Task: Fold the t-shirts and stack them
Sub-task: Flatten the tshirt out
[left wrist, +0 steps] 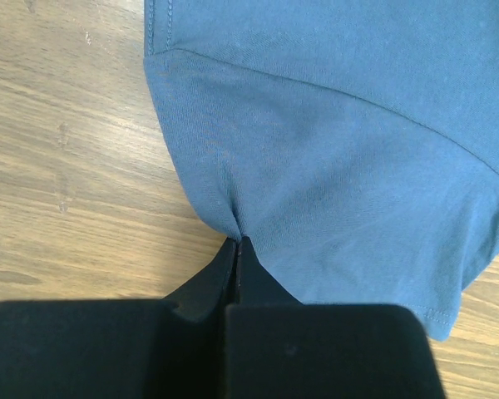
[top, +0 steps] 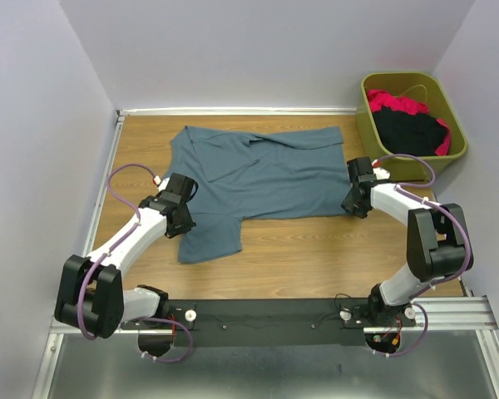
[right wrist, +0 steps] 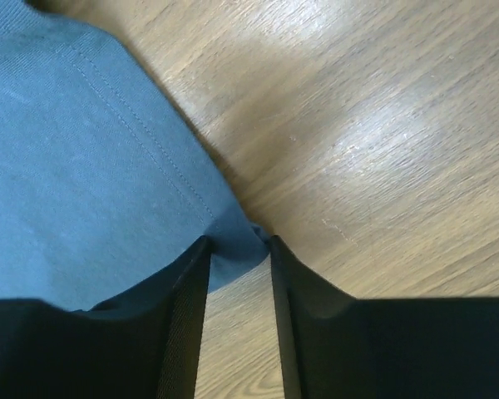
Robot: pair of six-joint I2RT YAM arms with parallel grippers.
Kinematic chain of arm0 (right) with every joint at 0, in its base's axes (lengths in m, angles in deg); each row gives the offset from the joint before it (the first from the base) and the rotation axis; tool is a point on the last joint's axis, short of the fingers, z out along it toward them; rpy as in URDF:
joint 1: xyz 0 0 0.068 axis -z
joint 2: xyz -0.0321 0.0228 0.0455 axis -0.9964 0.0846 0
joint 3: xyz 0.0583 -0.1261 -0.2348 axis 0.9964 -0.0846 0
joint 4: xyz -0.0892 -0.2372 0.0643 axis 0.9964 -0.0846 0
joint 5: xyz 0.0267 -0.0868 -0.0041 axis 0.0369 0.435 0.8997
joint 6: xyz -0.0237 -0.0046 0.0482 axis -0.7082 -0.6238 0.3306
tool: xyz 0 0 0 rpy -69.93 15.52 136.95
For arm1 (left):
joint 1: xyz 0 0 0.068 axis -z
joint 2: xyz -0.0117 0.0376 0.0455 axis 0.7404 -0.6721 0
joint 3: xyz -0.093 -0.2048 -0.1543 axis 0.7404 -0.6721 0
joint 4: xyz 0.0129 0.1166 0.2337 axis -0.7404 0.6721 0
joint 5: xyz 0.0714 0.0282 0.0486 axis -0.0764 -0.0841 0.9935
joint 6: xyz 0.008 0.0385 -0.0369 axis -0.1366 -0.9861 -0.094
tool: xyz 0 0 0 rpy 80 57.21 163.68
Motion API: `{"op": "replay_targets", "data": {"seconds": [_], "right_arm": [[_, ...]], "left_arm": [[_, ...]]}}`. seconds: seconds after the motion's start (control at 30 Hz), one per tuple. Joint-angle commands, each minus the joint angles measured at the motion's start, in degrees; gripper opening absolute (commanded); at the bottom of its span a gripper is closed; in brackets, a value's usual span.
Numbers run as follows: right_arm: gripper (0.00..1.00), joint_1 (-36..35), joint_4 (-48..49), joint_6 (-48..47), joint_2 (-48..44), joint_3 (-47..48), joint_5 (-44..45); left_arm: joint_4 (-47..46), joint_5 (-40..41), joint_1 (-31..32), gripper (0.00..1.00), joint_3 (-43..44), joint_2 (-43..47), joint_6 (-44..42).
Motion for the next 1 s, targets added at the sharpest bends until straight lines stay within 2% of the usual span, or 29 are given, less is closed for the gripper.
{"op": "replay_targets", "data": {"seconds": [0.0, 0.03, 0.1, 0.13, 0.23, 0.33, 0.43, 0.47, 0.5, 0.57, 0.6, 0.8, 0.93, 0.97], "right_arm": [[0.36, 0.4, -0.5, 1.4, 2.8, -2.5, 1.4], [0.26, 0.6, -0.5, 1.3, 2.7, -2.4, 1.2], [0.19, 0.5, -0.6, 1.0, 2.2, -2.0, 0.8], [0.10, 0.5, -0.7, 1.0, 1.3, -1.9, 0.5], [0.01, 0.5, -1.5, 0.4, -1.2, -0.2, -0.2], [0.01, 0.5, -3.4, -0.6, -3.0, 3.3, 0.0], [0.01, 0.5, -6.0, -2.6, -4.3, 11.5, 1.2], [0.01, 0.5, -7.4, -3.6, -4.3, 17.1, 1.6], [0.01, 0.5, -8.2, -4.1, -4.2, 19.9, 1.9], [0.01, 0.5, -9.6, -5.3, -3.8, 26.2, 2.7], [0.01, 0.5, -10.3, -6.5, -3.4, 32.6, 2.8], [0.01, 0.5, -11.4, -11.9, -3.0, 53.9, 1.9], [0.01, 0.5, -11.3, -15.8, -6.1, 60.0, 0.9], [0.01, 0.5, -11.3, -16.8, -8.4, 60.4, -0.2]], "left_arm": [[-0.4, 0.0, -0.3, 0.00, -0.3, 2.0, -0.2], [-0.4, 0.1, -0.4, 0.00, -0.3, 2.4, -0.1], [-0.3, 0.3, -0.7, 0.00, 0.2, 3.0, 0.1], [-0.3, 0.4, -0.9, 0.00, 0.3, 3.4, 0.3], [-0.6, 0.9, -2.6, 0.00, 2.1, 4.8, -0.1], [-1.4, 0.8, -7.3, 0.00, 6.8, 5.3, -1.8], [-3.1, 1.2, -12.6, 0.00, 15.2, 4.0, -4.9], [-3.4, 1.8, -13.5, 0.00, 21.2, 2.4, -6.2], [-3.3, 2.1, -14.4, 0.00, 21.3, 1.3, -6.7], [-2.4, 2.9, -15.9, 0.00, 32.0, -2.1, -7.5], [-2.1, 3.4, -16.2, 0.00, 39.3, -3.3, -7.7], [-4.2, 4.9, -19.9, 0.00, 62.8, -6.0, -6.7], [-9.8, 7.7, -19.9, 0.00, 65.0, 0.1, -7.3], [-13.0, 8.5, -20.0, 0.00, 64.2, 4.5, -7.6]]}}
